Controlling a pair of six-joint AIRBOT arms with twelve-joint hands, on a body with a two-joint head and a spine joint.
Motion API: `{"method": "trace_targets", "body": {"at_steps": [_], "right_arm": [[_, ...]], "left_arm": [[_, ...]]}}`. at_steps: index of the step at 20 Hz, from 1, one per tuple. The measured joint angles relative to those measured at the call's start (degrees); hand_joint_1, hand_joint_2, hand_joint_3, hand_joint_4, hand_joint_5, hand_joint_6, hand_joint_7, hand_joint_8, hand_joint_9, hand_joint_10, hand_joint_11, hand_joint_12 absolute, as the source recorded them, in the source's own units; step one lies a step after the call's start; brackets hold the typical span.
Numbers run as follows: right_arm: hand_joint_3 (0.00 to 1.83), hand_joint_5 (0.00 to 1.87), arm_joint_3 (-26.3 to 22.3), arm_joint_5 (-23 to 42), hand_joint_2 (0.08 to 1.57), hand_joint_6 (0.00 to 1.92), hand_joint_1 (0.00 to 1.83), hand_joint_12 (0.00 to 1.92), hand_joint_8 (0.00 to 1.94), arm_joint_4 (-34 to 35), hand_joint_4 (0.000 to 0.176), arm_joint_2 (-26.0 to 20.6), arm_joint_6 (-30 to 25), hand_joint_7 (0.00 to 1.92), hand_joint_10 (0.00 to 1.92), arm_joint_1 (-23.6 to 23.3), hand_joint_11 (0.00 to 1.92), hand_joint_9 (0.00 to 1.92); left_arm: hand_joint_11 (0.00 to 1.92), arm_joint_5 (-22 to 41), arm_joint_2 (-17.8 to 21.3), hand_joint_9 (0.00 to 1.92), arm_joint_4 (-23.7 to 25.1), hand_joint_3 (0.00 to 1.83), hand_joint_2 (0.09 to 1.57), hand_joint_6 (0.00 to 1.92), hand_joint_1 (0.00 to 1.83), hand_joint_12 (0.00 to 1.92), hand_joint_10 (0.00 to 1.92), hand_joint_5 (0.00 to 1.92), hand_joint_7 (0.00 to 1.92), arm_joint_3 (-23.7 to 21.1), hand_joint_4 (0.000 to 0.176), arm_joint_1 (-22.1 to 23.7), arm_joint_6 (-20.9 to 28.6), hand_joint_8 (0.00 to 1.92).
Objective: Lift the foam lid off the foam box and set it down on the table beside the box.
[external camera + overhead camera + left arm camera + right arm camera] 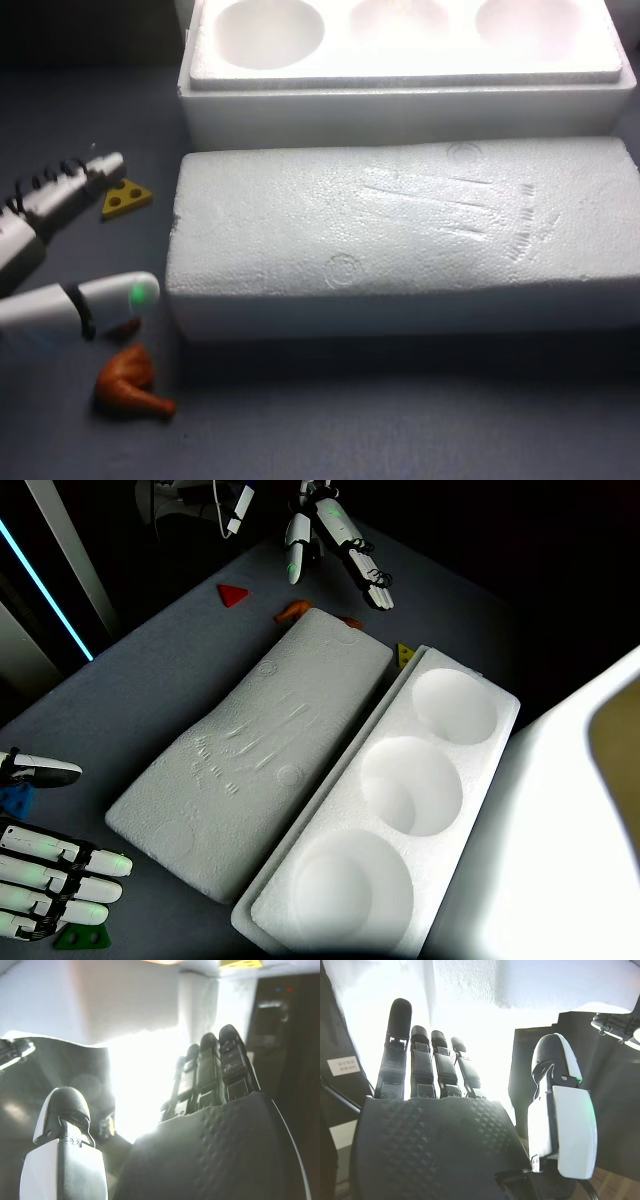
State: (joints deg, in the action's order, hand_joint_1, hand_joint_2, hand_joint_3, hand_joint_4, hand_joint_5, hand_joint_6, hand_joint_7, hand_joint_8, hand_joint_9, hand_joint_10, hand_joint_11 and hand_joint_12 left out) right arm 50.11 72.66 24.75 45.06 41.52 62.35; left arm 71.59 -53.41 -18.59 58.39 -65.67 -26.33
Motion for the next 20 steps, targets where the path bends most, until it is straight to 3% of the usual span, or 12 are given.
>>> {"method": "trace_targets", "body": {"at_steps": [1,2,3,4,6,10,11,14,16,17,19,20], "right_arm": [[0.0,0.0,0.0,0.76,1.17,0.0,0.37,0.89,0.0,-0.92,0.0,-0.28,0.39,0.0,0.0,-0.94,0.0,0.0],[0.0,0.0,0.0,1.14,1.21,0.0,0.34,0.42,0.0,-2.58,0.0,-0.74,1.07,0.0,0.0,-2.6,0.0,0.0],[0.0,0.0,0.0,1.38,1.22,0.0,0.34,0.14,0.0,-3.52,0.0,-0.83,1.97,0.0,0.0,-3.76,0.0,0.0],[0.01,0.0,0.09,1.4,1.25,0.0,0.39,0.0,0.0,-4.33,0.0,-0.83,2.01,0.0,0.0,-4.72,0.0,0.0],[0.02,0.0,0.96,-0.28,1.27,0.0,0.46,0.0,0.0,-7.1,0.01,-0.81,2.69,0.0,0.0,-8.24,0.0,0.0],[0.01,0.0,2.36,-2.54,1.28,0.0,0.39,0.0,0.0,-9.75,0.015,-0.42,3.72,0.0,0.0,-12.57,0.0,0.0],[0.02,0.0,2.71,-3.37,1.31,0.0,0.39,0.0,0.0,-10.49,0.0,-0.04,3.89,0.0,0.0,-13.57,0.0,0.0],[0.03,0.0,3.08,-6.34,1.32,0.0,0.38,0.0,0.0,-13.38,0.0,0.31,4.9,0.0,0.0,-16.81,0.0,0.0],[0.02,0.0,3.65,-7.08,1.32,0.0,0.43,0.0,0.0,-15.5,0.0,0.57,5.07,0.0,0.0,-18.71,0.0,0.0],[0.02,0.0,3.82,-7.28,1.32,0.0,0.42,0.0,0.0,-15.41,0.0,0.85,5.09,0.0,0.0,-19.19,0.0,0.0],[0.01,0.0,3.87,-8.0,1.32,0.0,0.4,0.01,0.0,-15.5,0.0,1.16,5.07,0.0,0.0,-19.37,0.01,0.0],[0.01,0.0,3.85,-8.33,1.3,0.0,0.36,0.02,0.0,-16.26,0.0,1.16,5.11,0.0,0.0,-19.37,0.03,0.0]], "left_arm": [[0.0,0.83,0.46,0.0,0.68,0.0,1.1,0.0,0.25,0.0,0.0,0.0,0.0,0.0,0.0,0.79,-0.42,0.0],[0.0,1.66,1.09,0.0,1.73,0.0,1.1,0.0,0.27,0.0,0.0,0.0,0.0,0.0,0.018,2.01,-0.74,0.0],[0.0,2.08,1.2,0.0,2.47,0.0,1.12,0.0,0.28,0.0,0.0,0.0,0.0,0.24,0.026,3.02,-0.81,0.0],[0.0,2.21,1.2,0.0,2.93,0.01,1.15,0.0,0.26,0.0,0.0,0.0,0.0,0.48,0.03,4.04,-0.87,0.0],[0.0,1.14,1.18,0.0,4.83,0.03,1.19,0.0,0.26,0.0,0.0,0.0,0.0,1.53,0.039,6.78,-1.09,0.0],[0.0,-1.05,0.72,0.0,8.72,0.01,1.2,0.0,0.28,0.0,0.0,0.0,0.0,3.82,0.042,11.74,-1.27,0.0],[0.0,-2.14,0.52,0.0,10.01,0.01,1.21,0.0,0.26,0.0,0.0,0.0,0.0,4.35,0.039,13.07,-1.27,0.0],[0.0,-5.4,-0.02,0.0,15.37,0.0,1.19,0.0,0.23,0.0,0.0,0.0,0.0,5.25,0.052,17.05,-1.14,0.0],[0.0,-6.49,-0.37,0.0,18.1,0.0,1.18,0.0,0.22,0.0,0.0,0.0,0.0,6.1,0.046,19.41,-1.01,0.0],[0.0,-6.84,-0.59,0.0,18.21,0.0,1.16,0.0,0.24,0.0,0.0,0.0,0.0,6.27,0.03,20.2,-0.98,0.0],[0.0,-8.44,-0.76,0.0,19.89,0.0,1.14,0.0,0.23,0.0,0.0,0.0,0.0,6.84,0.043,22.01,-0.83,0.0],[0.0,-9.07,-0.76,0.0,21.11,0.0,1.14,0.0,0.21,0.0,0.0,0.0,0.0,7.17,0.038,23.19,-0.7,0.0]]}}
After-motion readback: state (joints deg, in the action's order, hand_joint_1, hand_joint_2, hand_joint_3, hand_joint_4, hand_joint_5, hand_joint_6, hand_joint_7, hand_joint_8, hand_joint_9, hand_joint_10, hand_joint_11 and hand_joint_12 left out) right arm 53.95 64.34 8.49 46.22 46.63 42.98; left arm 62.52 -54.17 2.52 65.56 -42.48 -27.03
